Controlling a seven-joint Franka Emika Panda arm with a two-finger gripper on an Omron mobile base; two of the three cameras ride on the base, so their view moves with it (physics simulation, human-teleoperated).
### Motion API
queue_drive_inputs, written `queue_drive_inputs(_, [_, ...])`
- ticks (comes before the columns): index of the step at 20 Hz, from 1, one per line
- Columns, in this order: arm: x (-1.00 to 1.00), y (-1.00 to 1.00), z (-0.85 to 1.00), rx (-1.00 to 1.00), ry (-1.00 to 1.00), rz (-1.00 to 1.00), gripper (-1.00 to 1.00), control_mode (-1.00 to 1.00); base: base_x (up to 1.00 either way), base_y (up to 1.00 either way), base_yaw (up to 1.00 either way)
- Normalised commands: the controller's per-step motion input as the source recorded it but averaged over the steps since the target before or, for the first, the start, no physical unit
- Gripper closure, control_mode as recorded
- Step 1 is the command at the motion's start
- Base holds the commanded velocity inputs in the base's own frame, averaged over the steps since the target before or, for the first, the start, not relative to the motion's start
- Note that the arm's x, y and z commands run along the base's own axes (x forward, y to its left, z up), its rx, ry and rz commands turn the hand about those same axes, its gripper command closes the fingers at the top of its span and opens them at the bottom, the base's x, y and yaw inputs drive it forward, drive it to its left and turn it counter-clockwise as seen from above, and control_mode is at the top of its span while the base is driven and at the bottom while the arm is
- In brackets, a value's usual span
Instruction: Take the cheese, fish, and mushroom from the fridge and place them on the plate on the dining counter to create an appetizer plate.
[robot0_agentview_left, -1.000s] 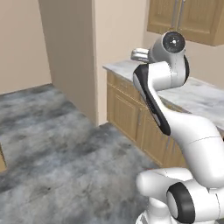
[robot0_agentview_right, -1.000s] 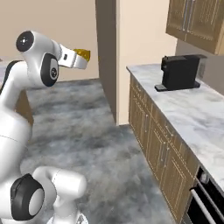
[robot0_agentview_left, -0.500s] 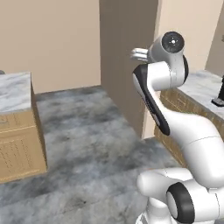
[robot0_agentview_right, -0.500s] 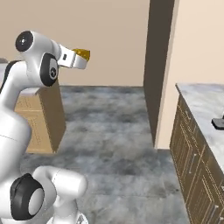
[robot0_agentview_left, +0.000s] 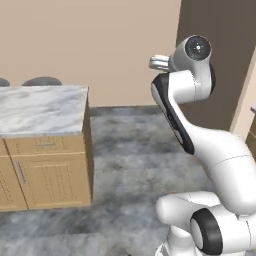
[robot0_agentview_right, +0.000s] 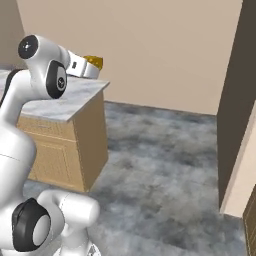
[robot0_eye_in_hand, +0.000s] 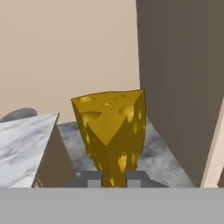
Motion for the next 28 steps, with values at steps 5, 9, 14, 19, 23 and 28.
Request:
queue_drive_inputs(5, [0.00,0.00,0.00,0.00,0.00,0.00,1.00,1.00,0.70,0.46,0.46])
queue_drive_inputs(9, [0.00,0.00,0.00,0.00,0.00,0.00,1.00,1.00,0.50,0.64,0.46])
queue_drive_inputs(14, [0.00,0.00,0.00,0.00,0.00,0.00,1.00,1.00,0.32,0.80,0.46])
queue_drive_inputs(19, [0.00,0.00,0.00,0.00,0.00,0.00,1.00,1.00,0.41,0.77,0.45])
queue_drive_inputs(23, [0.00,0.00,0.00,0.00,0.00,0.00,1.00,1.00,0.56,0.70,0.45])
queue_drive_inputs(28, [0.00,0.00,0.00,0.00,0.00,0.00,1.00,1.00,0.69,0.59,0.44])
